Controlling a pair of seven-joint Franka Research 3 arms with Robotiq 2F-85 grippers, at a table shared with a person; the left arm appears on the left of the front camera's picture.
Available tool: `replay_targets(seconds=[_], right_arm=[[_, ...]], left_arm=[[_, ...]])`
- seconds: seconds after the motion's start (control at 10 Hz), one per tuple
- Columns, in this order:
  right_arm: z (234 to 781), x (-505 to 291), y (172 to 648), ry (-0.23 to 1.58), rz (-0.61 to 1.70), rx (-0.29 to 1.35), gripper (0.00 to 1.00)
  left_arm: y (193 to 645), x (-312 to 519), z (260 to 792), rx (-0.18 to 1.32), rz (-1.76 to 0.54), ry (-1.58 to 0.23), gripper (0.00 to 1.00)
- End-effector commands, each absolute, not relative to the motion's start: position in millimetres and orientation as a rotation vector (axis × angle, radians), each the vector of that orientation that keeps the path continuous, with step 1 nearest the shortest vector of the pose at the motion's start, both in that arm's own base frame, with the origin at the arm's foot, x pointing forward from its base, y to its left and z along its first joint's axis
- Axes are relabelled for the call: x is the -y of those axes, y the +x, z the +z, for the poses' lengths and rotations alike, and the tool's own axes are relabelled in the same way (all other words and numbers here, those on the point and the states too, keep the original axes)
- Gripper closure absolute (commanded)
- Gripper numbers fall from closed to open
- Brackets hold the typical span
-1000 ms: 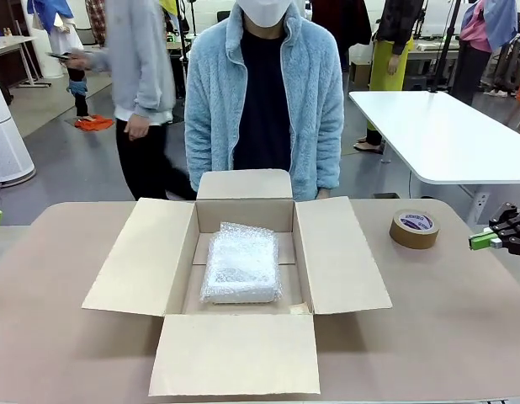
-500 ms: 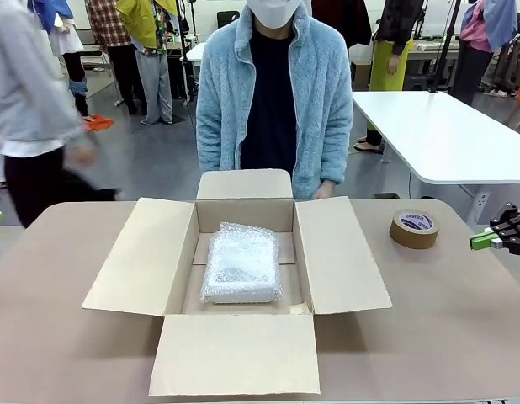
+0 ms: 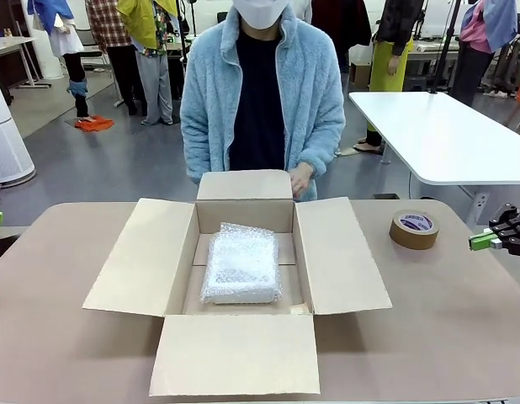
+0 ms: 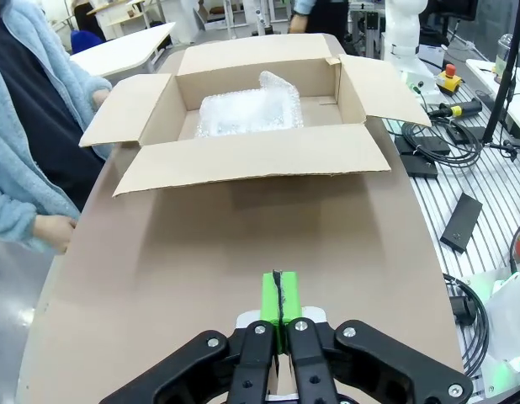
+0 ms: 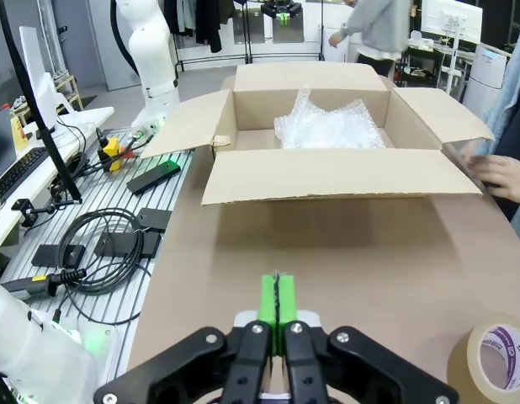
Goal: Wrap the clocks to prevent damage.
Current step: Push the right (or left) flap of the Package Box to close it.
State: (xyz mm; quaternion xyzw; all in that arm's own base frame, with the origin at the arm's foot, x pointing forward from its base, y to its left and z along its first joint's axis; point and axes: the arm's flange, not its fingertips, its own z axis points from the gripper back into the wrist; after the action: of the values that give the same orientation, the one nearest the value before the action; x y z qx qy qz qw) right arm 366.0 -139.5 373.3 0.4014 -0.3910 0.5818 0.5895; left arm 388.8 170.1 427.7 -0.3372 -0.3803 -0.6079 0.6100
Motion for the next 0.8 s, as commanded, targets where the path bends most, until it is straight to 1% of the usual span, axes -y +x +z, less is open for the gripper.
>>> replay_targets(seconds=[0.0,0.7], right_arm=[[371.8,139.7,366.2,0.941,1.353,0.916,0.99],[371.8,139.7,366.2,0.941,1.353,0.916,0.99]], left_arm=[[388.3,-170.4,427.3,0.883,-1.397,-0.772,1.00],[388.3,-170.4,427.3,0.883,-1.397,-0.772,1.00]])
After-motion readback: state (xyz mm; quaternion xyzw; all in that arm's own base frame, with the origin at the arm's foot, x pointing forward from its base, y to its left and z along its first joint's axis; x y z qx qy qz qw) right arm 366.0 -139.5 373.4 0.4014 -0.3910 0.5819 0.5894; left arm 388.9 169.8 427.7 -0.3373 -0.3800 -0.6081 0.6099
